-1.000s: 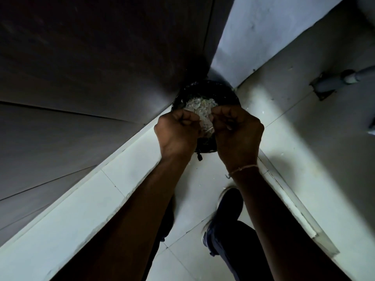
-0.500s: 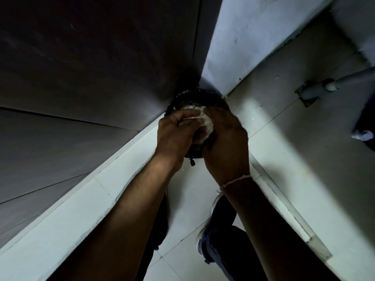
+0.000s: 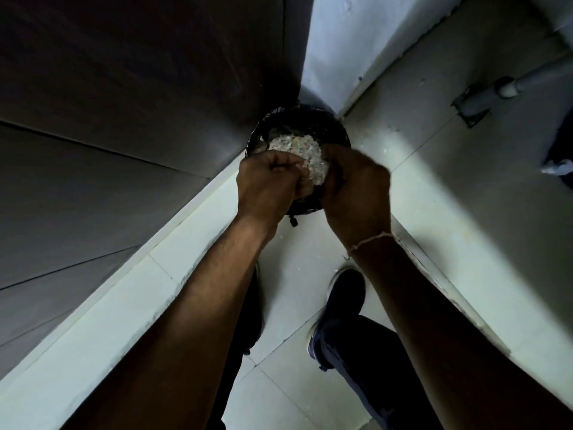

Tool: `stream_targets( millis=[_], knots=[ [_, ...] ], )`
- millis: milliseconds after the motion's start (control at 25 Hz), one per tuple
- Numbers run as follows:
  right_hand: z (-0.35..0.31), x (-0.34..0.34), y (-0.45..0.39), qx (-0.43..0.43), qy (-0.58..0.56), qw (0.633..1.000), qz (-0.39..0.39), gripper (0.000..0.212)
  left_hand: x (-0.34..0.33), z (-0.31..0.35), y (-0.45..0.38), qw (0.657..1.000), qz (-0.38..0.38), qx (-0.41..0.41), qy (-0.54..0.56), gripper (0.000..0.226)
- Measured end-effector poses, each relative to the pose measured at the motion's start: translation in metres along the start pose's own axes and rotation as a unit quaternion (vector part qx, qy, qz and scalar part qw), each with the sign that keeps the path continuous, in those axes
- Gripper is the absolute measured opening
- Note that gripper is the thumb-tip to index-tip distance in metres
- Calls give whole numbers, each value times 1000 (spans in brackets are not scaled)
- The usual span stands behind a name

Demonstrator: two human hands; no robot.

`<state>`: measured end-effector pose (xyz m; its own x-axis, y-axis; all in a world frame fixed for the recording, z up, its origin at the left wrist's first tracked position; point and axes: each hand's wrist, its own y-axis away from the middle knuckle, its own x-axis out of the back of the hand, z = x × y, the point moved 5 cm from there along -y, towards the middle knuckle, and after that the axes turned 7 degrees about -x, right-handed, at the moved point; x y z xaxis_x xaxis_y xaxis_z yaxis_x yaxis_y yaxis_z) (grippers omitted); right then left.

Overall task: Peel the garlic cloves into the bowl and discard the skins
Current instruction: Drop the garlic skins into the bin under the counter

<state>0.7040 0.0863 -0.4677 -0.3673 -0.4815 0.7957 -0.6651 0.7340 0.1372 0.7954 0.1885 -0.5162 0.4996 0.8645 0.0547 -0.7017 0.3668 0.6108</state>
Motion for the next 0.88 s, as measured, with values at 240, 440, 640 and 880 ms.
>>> stream_targets(
  millis=[240,440,640,880],
  knots=[
    [9,-2,4,-39,-29,998,-28,17,4,11,14,999,-26,-41,-3,13],
    [-51,52,29,-20,-95,995,5,17,20,59,64,980,-37,-145,-131,11],
    [-96,134,75,-24,-43,998,-28,36,34,128,148,956,-42,-174,-234,27],
    [-151,290,124,-16,-15,999,-41,55,18,247,278,899,-114,-267,-329,40]
  ],
)
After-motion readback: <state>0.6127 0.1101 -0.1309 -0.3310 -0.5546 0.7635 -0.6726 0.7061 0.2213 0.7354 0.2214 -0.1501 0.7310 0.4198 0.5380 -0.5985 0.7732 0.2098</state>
